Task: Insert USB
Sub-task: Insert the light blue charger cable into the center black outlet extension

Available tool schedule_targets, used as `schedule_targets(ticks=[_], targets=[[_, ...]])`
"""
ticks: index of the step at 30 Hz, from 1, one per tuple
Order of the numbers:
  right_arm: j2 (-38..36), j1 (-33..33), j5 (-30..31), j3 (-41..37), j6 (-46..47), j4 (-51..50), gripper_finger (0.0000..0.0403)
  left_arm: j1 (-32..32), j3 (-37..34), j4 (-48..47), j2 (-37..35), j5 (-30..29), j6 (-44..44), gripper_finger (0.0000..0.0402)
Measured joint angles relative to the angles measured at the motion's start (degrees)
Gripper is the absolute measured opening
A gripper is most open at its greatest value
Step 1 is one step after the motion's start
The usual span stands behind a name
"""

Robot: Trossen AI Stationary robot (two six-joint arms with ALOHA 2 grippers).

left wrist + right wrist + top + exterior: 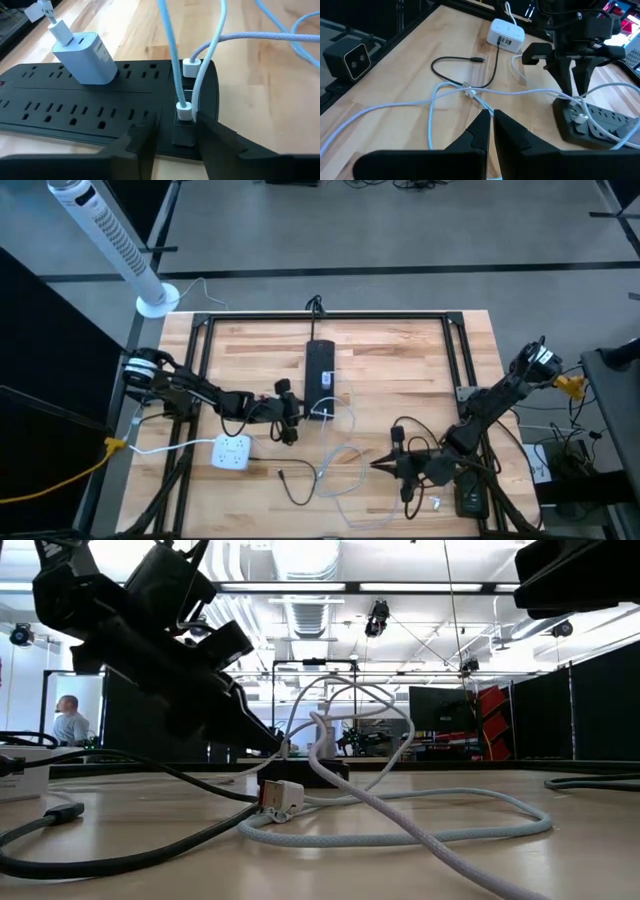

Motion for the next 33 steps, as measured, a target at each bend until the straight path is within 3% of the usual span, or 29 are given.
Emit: schedule_targets(ticks=[7,13,17,20,25,33], targets=[[0.02,-0.11,-0.02,0.00,-0.01,0.00,0.0007,-0.37,0.22,0.24,1.77,0.12,1.64,0.0071],[0.02,-0.12,-0.03,0.00,0.18,0.00,0.0007,-0.70,2.79,-0.03,1.88,10.98,2.33,0.0071],[0.02,-0.11,-0.09,0.00,0.50,-0.02,0.0007,-0.83,4.43,-2.50,1.86,11.35,3.63,0.0087],[0.02,-0.11,-0.10,0.00,0.51,-0.04,0.0007,-1.42,6.46,-9.22,1.19,8.91,4.05,0.0099],[0.04,-0.11,-0.13,0.00,0.48,-0.09,0.0007,-2.50,10.69,-21.26,0.75,-3.00,2.87,0.0110],[0.04,-0.13,-0.13,0.00,0.48,-0.17,0.0007,-2.54,10.35,-16.92,0.86,-4.67,2.54,0.0126]])
